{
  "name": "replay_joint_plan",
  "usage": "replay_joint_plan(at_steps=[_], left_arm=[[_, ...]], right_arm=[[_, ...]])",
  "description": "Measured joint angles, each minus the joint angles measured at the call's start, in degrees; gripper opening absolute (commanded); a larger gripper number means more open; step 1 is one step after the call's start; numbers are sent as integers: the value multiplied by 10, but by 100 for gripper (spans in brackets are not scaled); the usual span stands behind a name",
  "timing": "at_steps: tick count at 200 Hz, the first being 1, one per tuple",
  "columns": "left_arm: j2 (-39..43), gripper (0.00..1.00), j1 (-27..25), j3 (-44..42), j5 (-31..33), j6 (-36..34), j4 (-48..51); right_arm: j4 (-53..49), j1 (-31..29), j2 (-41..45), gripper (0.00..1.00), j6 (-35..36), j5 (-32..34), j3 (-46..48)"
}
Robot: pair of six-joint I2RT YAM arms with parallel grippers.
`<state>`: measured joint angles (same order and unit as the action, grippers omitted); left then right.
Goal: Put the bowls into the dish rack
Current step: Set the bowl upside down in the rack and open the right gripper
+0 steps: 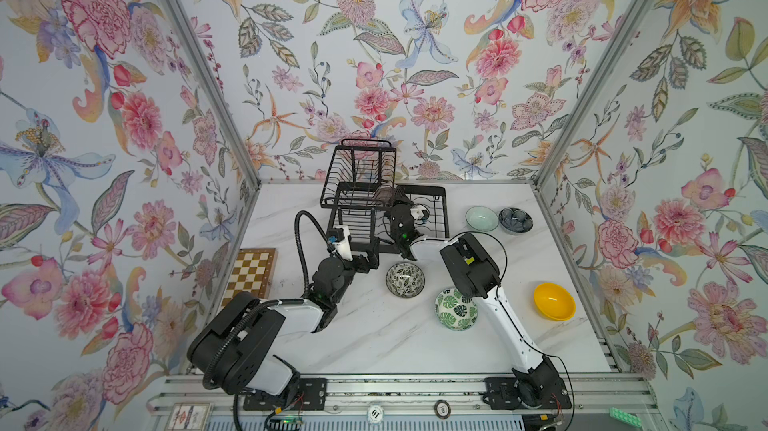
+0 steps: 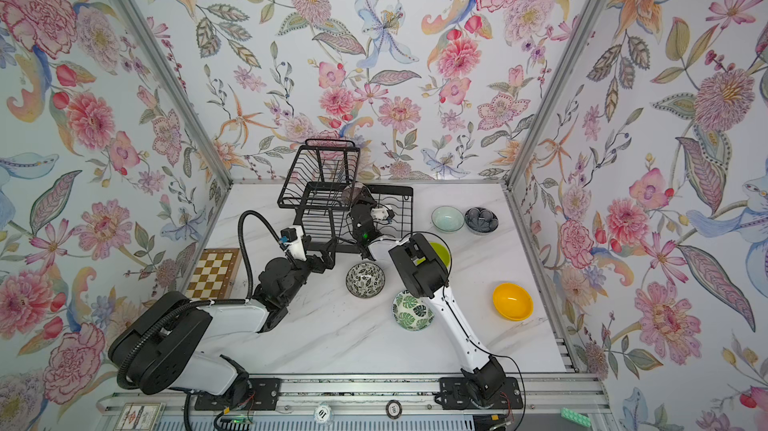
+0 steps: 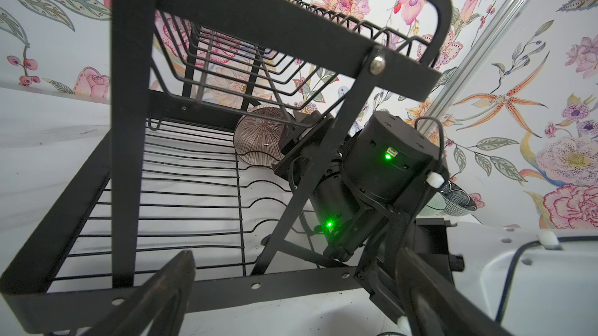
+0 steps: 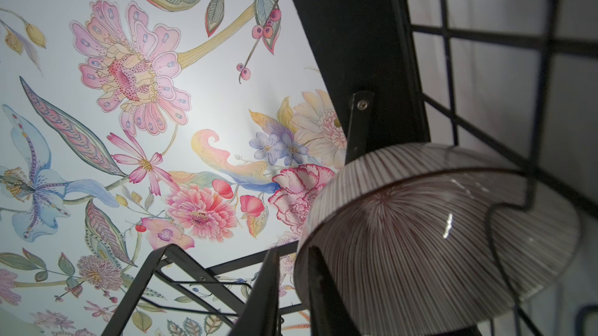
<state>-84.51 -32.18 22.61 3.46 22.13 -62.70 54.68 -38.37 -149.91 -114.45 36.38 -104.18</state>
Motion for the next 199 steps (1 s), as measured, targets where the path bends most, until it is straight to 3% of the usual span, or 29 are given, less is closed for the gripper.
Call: replay_joint_plan(at_steps=[199], left_arm=[[3, 99, 0, 0, 0, 9, 0]], right_arm=[[18, 21, 105, 30, 73, -37, 165]])
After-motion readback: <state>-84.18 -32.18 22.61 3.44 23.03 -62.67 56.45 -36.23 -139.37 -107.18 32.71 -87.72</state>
